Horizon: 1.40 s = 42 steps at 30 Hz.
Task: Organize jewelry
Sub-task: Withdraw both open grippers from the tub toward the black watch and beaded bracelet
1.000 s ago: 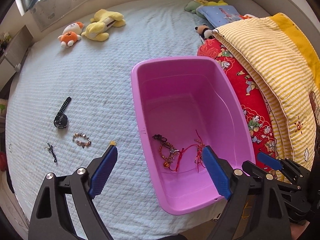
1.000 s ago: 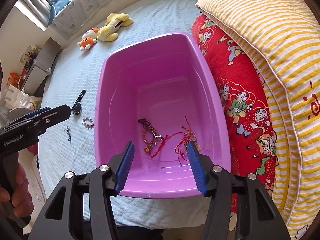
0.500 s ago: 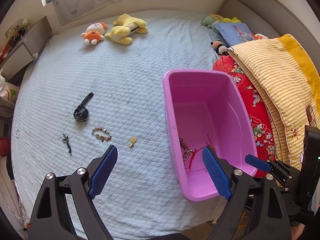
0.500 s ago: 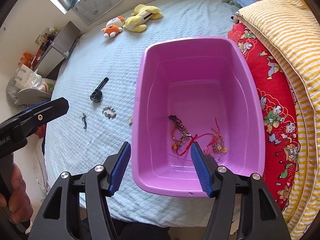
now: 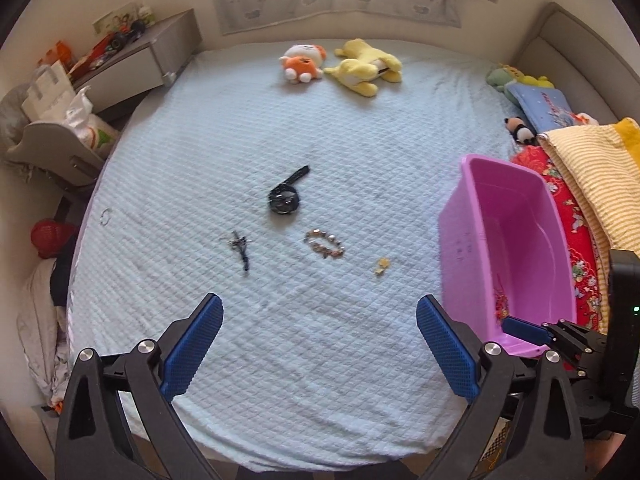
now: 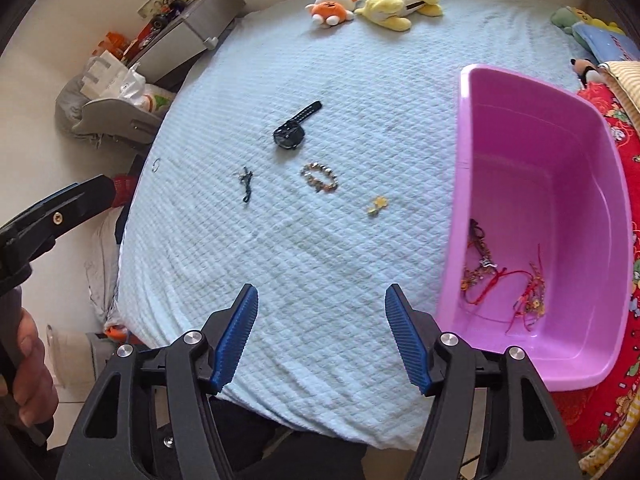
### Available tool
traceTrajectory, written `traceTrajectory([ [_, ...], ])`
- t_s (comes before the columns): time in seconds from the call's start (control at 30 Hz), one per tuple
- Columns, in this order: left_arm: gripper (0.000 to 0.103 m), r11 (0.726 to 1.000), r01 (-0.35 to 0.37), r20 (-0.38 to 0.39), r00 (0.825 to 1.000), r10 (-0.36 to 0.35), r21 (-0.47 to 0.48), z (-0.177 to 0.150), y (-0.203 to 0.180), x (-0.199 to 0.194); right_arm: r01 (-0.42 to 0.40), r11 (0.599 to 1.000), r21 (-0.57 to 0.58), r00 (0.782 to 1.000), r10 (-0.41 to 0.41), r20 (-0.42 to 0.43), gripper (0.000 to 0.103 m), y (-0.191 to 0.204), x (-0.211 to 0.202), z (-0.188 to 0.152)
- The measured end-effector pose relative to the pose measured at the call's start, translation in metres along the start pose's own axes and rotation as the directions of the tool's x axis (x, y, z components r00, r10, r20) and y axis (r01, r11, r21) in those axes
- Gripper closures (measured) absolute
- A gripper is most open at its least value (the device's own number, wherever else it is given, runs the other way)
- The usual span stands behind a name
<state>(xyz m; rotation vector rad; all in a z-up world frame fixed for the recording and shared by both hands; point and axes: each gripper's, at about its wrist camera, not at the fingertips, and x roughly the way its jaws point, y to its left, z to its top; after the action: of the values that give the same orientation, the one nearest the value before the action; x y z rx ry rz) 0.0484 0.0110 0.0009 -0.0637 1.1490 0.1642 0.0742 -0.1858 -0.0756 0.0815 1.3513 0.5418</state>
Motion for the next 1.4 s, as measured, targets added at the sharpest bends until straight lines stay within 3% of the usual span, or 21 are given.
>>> traceTrajectory([
  [0.23, 0.007, 0.992, -0.115, -0.052, 0.992, 0.112, -0.053, -0.026, 0.108, 0.032, -0.015, 1.0, 0.0, 0.999, 0.015, -0.029, 0.034, 0.065, 0.035, -0.004],
  [0.47, 0.007, 0.997, -0.078, -0.055, 0.996, 0.077, -0.02, -0.032, 0.188, 0.077, 0.07, 0.978, 0.197, 0.996, -0.079, 0.039, 0.034, 0.098, 0.068, -0.022],
  [0.6, 0.007, 0.998, -0.058, -0.058, 0.997, 0.06, 0.025, -0.032, 0.21, 0.116, 0.148, 0.942, 0.302, 0.973, -0.194, 0.129, 0.034, 0.101, 0.084, -0.03],
  [0.73, 0.007, 0.998, -0.039, -0.038, 0.998, 0.041, 0.051, -0.034, 0.212, 0.157, 0.208, 0.896, 0.392, 0.935, -0.3, 0.189, 0.034, 0.086, 0.108, -0.035],
  [0.83, 0.007, 0.999, -0.014, -0.007, 1.0, 0.014, 0.038, -0.037, 0.206, 0.185, 0.214, 0.871, 0.443, 0.917, -0.335, 0.216, 0.034, 0.066, 0.131, -0.037],
  [1.0, 0.007, 1.0, 0.0, 0.096, 0.995, -0.002, 0.016, -0.046, 0.188, 0.236, 0.273, 0.852, 0.446, 0.869, -0.417, 0.266, 0.034, 0.027, 0.187, -0.039],
  [1.1, 0.007, 0.999, -0.009, 0.163, 0.987, 0.004, 0.031, -0.053, 0.173, 0.268, 0.299, 0.85, 0.434, 0.851, -0.443, 0.281, 0.034, 0.002, 0.225, -0.038],
  [1.23, 0.007, 0.998, -0.025, 0.217, 0.976, 0.01, 0.065, -0.056, 0.154, 0.301, 0.329, 0.837, 0.437, 0.79, -0.497, 0.358, 0.034, -0.017, 0.245, -0.032],
  [1.4, 0.007, 0.999, 0.001, 0.243, 0.97, -0.014, 0.054, -0.053, 0.147, 0.323, 0.318, 0.834, 0.45, 0.771, -0.504, 0.389, 0.034, -0.036, 0.263, -0.013],
])
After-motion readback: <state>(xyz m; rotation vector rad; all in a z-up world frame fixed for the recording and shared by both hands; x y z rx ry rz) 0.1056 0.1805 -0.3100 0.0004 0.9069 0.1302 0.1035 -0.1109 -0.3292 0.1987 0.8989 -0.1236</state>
